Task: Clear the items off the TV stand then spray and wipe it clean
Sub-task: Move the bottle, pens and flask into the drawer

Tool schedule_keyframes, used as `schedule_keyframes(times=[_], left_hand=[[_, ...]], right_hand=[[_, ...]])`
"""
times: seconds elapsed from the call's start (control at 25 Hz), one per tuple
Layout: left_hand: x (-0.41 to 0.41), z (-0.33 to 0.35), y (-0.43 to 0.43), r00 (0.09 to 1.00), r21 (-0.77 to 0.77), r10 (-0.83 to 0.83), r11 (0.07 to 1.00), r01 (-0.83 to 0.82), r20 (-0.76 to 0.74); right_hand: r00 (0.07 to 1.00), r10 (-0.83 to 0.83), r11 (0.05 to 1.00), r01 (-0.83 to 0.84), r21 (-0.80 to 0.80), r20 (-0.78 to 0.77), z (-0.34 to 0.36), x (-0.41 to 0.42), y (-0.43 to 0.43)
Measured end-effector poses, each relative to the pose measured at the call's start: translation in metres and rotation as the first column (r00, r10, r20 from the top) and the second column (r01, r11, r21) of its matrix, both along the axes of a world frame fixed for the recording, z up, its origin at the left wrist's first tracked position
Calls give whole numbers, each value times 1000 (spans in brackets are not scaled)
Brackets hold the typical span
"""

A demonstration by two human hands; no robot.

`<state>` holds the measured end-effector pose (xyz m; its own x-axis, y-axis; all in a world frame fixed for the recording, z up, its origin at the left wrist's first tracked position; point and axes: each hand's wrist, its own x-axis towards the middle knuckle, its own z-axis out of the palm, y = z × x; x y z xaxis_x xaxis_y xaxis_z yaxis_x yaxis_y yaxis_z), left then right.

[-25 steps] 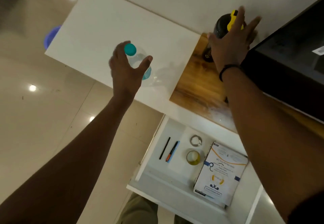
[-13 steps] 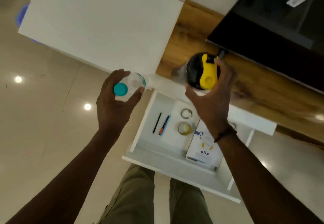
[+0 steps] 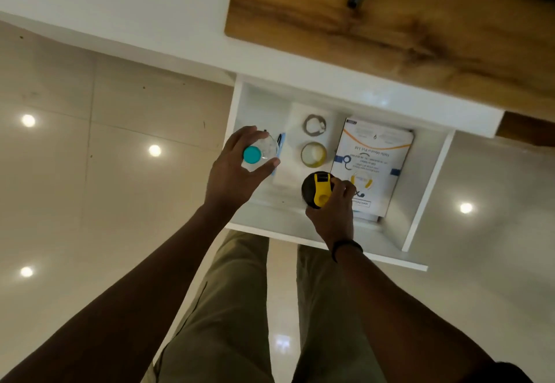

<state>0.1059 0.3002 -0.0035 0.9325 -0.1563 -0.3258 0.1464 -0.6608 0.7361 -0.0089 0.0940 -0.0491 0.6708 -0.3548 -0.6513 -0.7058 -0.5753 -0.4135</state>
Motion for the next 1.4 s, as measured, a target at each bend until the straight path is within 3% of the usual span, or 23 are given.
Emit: schedule_keyframes(times=[0.2, 0.32, 0.64, 0.88, 1.12, 1.24, 1.32, 1.4], left_hand=[[-7, -39, -12, 987, 122, 73, 991, -55, -141], [13, -51, -19, 980, 214, 38, 977, 5, -197], [81, -114, -43, 890, 433, -27, 866, 248, -456], [92, -167, -43, 827, 461, 75, 856, 234, -557], [74, -175, -54, 888, 680, -128, 598, 424, -442], [60, -171, -41, 828, 713, -257, 422, 560, -499], [55, -167, -31, 802, 698, -315, 396, 597, -507], [48, -157, -26, 796, 673, -347, 426, 605, -496]], right_hand=[[998, 69, 993, -70, -93, -8, -50, -13, 8], [989, 147, 976, -148, -160, -17, -49, -19, 7], [996, 71, 995, -75, -73, -47, -48, -19, -9], [999, 41, 998, -41, -43, 6, -55, -20, -5], [986, 143, 978, -154, -141, -83, -56, -24, -8], [973, 204, 964, -220, -151, -110, -55, -23, -10], [970, 226, 961, -238, -140, -91, -53, -21, -13], [969, 233, 963, -241, -117, -81, -47, -19, -17]])
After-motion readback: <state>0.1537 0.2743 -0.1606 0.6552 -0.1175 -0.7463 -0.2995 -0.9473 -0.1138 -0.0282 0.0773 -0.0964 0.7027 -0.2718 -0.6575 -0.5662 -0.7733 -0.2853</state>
